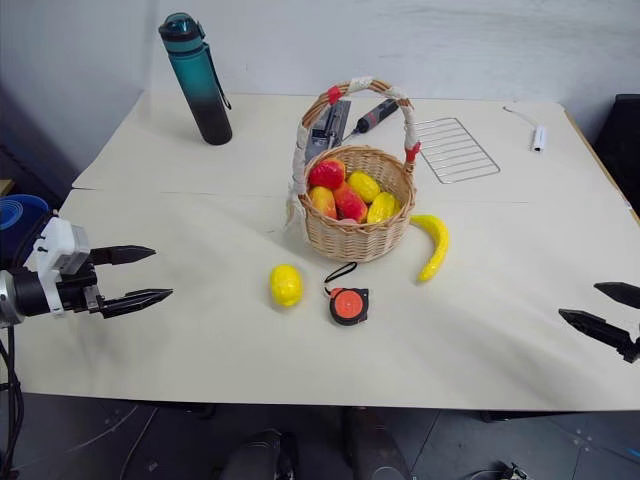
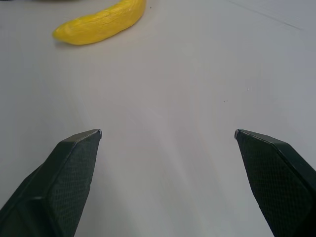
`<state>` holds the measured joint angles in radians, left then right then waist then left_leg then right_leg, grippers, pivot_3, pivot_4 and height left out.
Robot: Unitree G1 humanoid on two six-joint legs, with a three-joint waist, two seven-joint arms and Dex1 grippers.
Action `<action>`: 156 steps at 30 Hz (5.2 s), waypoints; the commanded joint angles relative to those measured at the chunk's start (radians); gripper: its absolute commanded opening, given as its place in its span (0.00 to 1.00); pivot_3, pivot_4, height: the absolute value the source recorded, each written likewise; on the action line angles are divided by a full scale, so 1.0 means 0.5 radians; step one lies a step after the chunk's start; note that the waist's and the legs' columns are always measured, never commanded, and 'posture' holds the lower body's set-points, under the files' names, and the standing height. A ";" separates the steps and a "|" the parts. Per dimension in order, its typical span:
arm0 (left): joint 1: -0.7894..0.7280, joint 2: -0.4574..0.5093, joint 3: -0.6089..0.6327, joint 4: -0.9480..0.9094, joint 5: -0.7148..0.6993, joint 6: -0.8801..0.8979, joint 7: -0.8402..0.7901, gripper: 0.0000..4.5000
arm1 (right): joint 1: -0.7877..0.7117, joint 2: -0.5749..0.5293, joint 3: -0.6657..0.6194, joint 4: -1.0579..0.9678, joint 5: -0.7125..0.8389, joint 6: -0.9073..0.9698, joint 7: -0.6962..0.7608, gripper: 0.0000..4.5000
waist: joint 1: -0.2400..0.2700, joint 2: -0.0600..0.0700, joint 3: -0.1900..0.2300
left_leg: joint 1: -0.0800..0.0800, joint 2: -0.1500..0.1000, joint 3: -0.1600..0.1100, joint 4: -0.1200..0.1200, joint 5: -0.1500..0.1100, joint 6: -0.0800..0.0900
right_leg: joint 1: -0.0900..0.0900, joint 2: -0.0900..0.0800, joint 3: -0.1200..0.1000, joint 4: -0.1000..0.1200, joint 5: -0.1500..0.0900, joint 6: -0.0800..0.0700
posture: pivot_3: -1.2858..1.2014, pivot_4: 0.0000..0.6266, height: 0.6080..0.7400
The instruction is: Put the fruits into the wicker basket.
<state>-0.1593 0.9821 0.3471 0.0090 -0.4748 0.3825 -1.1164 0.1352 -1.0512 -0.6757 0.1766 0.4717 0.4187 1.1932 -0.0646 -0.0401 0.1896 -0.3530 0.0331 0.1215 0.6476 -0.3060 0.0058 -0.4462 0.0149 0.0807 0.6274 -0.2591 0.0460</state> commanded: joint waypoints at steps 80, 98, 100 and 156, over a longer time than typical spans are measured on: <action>-1.146 -0.380 -0.974 0.141 0.317 -0.493 -0.518 1.00 | -0.451 0.206 0.287 -0.643 -0.039 0.338 -0.562 0.99 | -0.038 0.008 0.001 | -0.002 -0.005 -0.005 0.024 -0.009 0.004 | 0.002 0.001 0.006 0.025 -0.009 0.012 | 0.52 0.24 1.00; -1.721 -0.823 -1.492 1.262 0.899 -1.934 -0.883 1.00 | -0.792 -0.074 0.642 -1.439 0.716 0.713 -0.205 0.99 | 0.021 0.006 0.001 | -0.024 -0.007 -0.004 0.034 -0.023 0.028 | -0.004 -0.009 0.003 0.001 -0.001 0.026 | 0.52 0.24 1.00; -1.761 -0.852 -1.532 1.347 0.958 -2.058 -0.867 1.00 | -0.839 -0.068 0.677 -1.434 0.721 0.711 -0.240 0.99 | 0.025 0.006 0.001 | -0.034 -0.008 -0.005 0.037 -0.023 0.030 | -0.012 -0.010 0.002 0.002 0.000 0.028 | 0.52 0.24 1.00; -1.323 -0.700 -0.562 -0.521 -0.068 0.979 0.104 0.99 | -0.195 0.345 0.225 -1.521 0.565 0.854 -1.359 1.00 | 0.019 0.007 -0.001 | -0.038 -0.009 -0.003 0.062 -0.014 0.011 | -0.025 -0.011 0.006 0.041 -0.003 0.026 | 0.52 0.24 1.00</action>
<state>-0.8587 0.5786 0.0386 -0.1873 -0.4734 0.9130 -0.9743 0.0428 -0.8895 -0.5466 -0.5826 0.7642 0.8358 0.5439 -0.0553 -0.0367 0.1893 -0.3708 0.0285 0.1202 0.6776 -0.3124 0.0106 -0.4583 0.0097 0.0838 0.6481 -0.2610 0.0584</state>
